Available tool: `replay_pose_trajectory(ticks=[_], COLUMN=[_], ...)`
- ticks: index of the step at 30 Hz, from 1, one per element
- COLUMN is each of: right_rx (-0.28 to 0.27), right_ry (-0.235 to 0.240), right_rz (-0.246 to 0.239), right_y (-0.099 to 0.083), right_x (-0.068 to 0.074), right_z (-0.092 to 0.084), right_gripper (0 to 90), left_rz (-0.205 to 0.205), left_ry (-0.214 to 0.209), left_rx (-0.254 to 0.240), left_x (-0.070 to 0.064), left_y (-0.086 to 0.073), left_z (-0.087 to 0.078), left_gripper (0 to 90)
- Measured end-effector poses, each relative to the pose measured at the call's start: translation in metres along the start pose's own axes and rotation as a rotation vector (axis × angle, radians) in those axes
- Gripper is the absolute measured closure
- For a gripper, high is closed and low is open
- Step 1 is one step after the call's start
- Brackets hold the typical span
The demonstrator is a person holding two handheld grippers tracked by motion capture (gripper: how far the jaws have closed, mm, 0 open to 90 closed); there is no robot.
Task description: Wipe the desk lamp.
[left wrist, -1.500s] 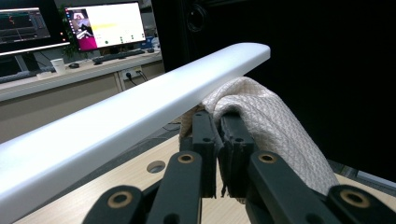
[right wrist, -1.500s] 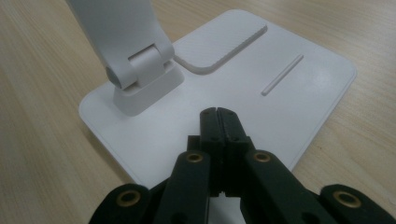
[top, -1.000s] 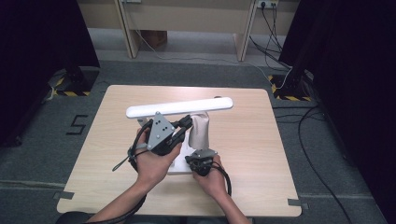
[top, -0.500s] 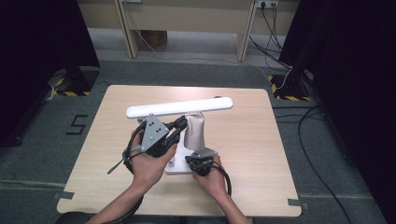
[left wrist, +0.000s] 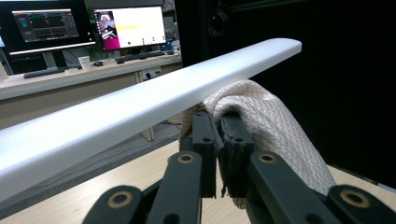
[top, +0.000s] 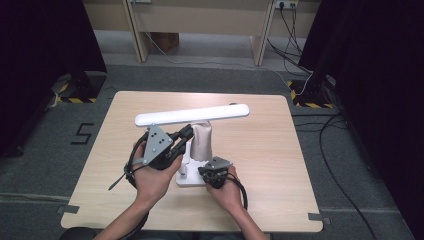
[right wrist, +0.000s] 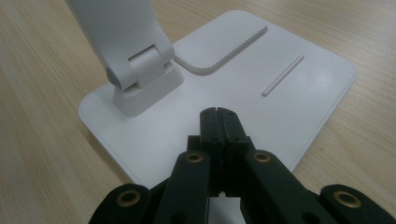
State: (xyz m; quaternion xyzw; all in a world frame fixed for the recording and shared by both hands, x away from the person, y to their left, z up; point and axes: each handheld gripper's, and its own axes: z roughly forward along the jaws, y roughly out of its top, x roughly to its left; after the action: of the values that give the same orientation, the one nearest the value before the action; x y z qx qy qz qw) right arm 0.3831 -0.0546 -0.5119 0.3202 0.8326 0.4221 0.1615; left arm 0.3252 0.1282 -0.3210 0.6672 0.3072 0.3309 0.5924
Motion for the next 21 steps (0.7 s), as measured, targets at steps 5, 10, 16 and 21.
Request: replay_pose_trajectory(ticks=[5,10,16,21], right_rx=[0.0,0.0,0.0,0.0], right_ry=[0.001,0.001,0.002,0.001], right_rz=[0.001,0.0,0.001,0.002], right_y=[0.0,0.0,0.0,0.001], right_x=[0.0,0.0,0.0,0.0], right_z=[0.0,0.0,0.001,0.001], right_gripper=[90.0,90.0,90.0,90.0], left_rz=[-0.007,-0.008,-0.014,-0.013], left_ry=[0.011,0.02,0.033,0.044], left_rx=[-0.001,-0.003,-0.007,-0.004], left_x=[0.003,0.005,0.007,0.011], left_y=[-0.002,-0.003,-0.005,-0.006], left_z=[-0.004,-0.007,-0.011,-0.016], left_gripper=[85.7,85.7,85.6,85.7])
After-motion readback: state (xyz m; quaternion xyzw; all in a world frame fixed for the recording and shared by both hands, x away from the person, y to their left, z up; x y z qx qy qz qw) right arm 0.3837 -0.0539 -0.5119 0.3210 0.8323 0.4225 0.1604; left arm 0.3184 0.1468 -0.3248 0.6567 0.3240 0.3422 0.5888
